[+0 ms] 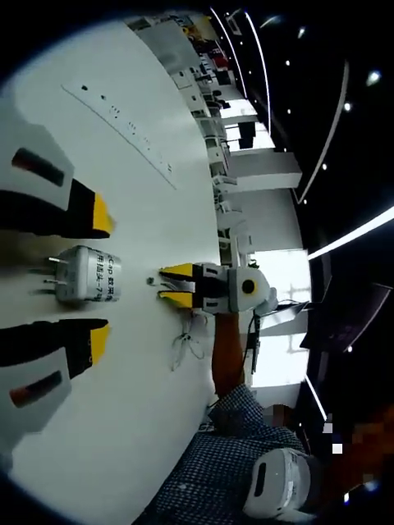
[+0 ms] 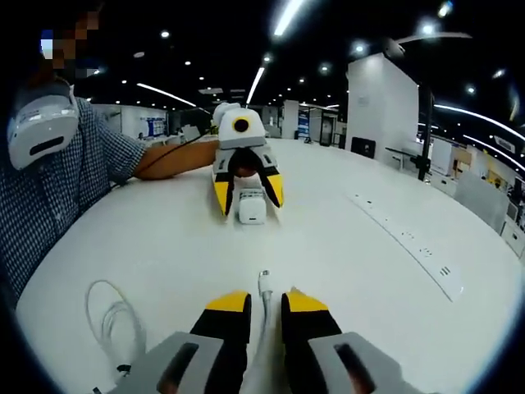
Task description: Plug the desk Type‑C cable into the charger adapter.
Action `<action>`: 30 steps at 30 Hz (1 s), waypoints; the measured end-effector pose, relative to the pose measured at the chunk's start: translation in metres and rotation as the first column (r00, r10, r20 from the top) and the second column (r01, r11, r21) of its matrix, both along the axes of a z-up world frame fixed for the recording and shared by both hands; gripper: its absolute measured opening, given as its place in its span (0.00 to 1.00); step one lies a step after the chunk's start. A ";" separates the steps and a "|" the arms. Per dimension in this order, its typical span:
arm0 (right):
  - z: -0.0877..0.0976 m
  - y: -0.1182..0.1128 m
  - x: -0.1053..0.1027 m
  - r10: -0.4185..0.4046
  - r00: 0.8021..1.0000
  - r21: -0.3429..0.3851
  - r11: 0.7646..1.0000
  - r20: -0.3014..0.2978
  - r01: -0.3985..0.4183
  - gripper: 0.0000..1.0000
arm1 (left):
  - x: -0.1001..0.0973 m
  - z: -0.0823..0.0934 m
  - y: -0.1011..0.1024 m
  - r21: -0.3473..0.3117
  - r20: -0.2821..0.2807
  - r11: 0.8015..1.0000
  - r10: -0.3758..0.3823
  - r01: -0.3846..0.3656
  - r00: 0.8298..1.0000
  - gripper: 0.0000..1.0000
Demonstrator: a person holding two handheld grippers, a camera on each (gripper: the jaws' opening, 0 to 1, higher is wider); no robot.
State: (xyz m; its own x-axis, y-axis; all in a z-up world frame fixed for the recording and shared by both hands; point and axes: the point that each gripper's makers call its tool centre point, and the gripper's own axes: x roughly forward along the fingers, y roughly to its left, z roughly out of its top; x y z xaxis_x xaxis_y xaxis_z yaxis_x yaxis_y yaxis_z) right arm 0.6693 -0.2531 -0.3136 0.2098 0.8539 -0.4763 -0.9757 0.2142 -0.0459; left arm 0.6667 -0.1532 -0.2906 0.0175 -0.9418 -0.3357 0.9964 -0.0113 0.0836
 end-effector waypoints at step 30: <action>0.000 0.005 0.002 -0.003 1.000 -0.035 0.999 0.020 0.004 0.12 | 0.011 -0.015 0.005 0.070 -0.017 0.997 0.031 -0.030 0.999 0.28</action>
State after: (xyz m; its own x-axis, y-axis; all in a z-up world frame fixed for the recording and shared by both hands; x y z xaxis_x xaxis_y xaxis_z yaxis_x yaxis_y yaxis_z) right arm 0.6711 -0.2485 -0.3132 0.2229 0.8358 -0.5018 -0.9737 0.2157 -0.0731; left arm 0.6775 -0.1477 -0.3055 0.0394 -0.9151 -0.4013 0.9977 0.0140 0.0660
